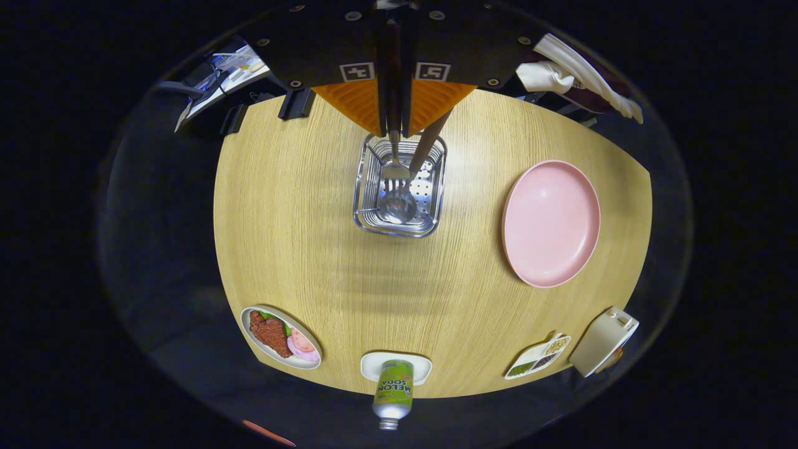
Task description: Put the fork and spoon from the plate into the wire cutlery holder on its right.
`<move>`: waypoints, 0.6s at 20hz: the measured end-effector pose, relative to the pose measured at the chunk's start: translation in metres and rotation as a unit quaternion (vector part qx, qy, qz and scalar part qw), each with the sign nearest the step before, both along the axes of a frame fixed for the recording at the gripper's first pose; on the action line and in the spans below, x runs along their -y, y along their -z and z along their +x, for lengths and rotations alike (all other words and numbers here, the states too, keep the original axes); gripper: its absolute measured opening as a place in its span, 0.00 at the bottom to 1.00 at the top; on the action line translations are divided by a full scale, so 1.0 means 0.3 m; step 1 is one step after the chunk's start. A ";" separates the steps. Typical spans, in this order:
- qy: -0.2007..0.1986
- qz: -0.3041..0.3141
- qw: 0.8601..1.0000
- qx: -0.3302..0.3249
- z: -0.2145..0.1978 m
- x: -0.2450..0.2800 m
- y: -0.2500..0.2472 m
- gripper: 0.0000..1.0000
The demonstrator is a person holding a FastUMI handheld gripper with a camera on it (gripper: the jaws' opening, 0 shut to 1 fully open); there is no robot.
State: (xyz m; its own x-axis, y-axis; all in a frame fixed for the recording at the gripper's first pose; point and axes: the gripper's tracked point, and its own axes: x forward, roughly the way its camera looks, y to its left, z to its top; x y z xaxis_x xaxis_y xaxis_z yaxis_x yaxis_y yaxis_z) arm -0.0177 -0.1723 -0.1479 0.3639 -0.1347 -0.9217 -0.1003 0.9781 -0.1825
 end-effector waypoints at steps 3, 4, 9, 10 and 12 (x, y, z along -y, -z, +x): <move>-0.003 0.010 1.000 0.020 0.021 -0.012 -0.029 0.26; -0.001 0.017 0.999 0.033 0.028 -0.024 -0.041 0.32; 0.012 0.047 0.993 0.107 0.068 -0.071 -0.123 0.78; 0.013 0.046 0.990 0.131 0.086 -0.071 -0.143 0.83; 0.007 0.037 0.983 0.179 0.112 -0.085 -0.199 0.96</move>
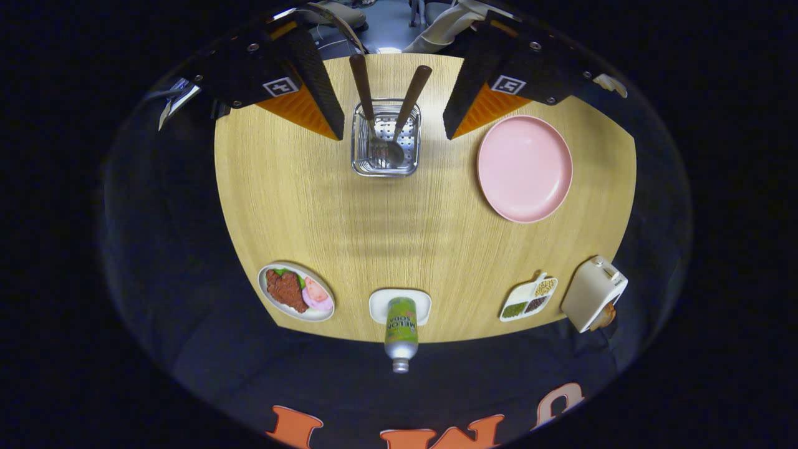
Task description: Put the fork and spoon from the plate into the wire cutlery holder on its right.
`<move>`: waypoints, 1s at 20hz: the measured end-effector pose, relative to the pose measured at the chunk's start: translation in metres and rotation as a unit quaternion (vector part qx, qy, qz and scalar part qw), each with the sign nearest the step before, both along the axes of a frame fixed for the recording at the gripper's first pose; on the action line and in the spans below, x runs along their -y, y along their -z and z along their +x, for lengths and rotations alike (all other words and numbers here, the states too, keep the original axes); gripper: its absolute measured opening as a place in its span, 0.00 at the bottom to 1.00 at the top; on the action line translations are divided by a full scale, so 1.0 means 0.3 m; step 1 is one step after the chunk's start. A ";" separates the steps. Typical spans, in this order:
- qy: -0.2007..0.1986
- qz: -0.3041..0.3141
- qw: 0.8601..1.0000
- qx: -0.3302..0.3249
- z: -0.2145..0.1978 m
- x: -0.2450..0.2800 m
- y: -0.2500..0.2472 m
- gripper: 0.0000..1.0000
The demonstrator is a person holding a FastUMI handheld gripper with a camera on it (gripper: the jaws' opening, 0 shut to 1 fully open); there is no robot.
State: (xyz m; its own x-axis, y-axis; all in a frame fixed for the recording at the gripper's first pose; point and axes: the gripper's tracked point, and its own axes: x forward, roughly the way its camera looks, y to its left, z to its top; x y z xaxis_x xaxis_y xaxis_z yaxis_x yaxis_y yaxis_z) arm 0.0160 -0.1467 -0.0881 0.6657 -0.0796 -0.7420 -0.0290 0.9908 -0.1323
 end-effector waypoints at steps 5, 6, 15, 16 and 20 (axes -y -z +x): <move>-0.021 0.021 0.994 0.110 0.041 -0.127 -0.163 0.99; -0.027 0.037 0.991 0.128 0.036 -0.160 -0.191 0.99; -0.042 0.080 0.949 0.302 0.062 -0.271 -0.383 0.99; -0.039 0.082 0.947 0.308 0.051 -0.261 -0.383 0.99; -0.039 0.066 0.945 0.318 0.035 -0.258 -0.344 0.99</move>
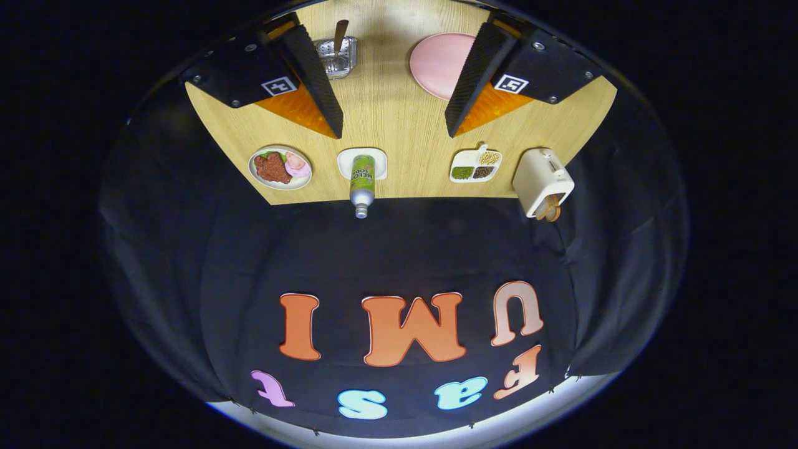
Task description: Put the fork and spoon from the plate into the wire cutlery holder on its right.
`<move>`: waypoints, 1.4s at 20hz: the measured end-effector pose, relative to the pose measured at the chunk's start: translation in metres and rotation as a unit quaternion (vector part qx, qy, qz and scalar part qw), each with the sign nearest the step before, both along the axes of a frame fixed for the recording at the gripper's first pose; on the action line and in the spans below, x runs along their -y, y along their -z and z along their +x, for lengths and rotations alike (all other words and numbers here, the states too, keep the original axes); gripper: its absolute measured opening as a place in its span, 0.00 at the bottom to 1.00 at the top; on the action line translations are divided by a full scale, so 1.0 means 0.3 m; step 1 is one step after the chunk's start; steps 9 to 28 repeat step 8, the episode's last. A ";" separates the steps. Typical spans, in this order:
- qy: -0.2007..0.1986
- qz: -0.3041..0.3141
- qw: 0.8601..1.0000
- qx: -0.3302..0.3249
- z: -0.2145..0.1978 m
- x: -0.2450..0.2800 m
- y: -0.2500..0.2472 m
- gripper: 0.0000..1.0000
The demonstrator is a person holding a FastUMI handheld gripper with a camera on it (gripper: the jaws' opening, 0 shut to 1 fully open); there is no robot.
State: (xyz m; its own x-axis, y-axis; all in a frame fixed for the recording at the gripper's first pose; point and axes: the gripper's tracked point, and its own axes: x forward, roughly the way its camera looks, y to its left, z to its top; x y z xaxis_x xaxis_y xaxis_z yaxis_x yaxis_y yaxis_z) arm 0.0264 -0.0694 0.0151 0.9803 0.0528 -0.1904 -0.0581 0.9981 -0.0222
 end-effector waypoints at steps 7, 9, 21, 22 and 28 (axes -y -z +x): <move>0.027 0.021 0.998 0.046 -0.022 0.049 -0.030 0.99; 0.034 0.025 0.998 0.050 -0.021 0.068 -0.046 0.99; 0.034 0.025 0.998 0.050 -0.021 0.068 -0.046 0.99; 0.034 0.025 0.998 0.050 -0.021 0.068 -0.046 0.99; 0.034 0.025 0.998 0.050 -0.021 0.068 -0.046 0.99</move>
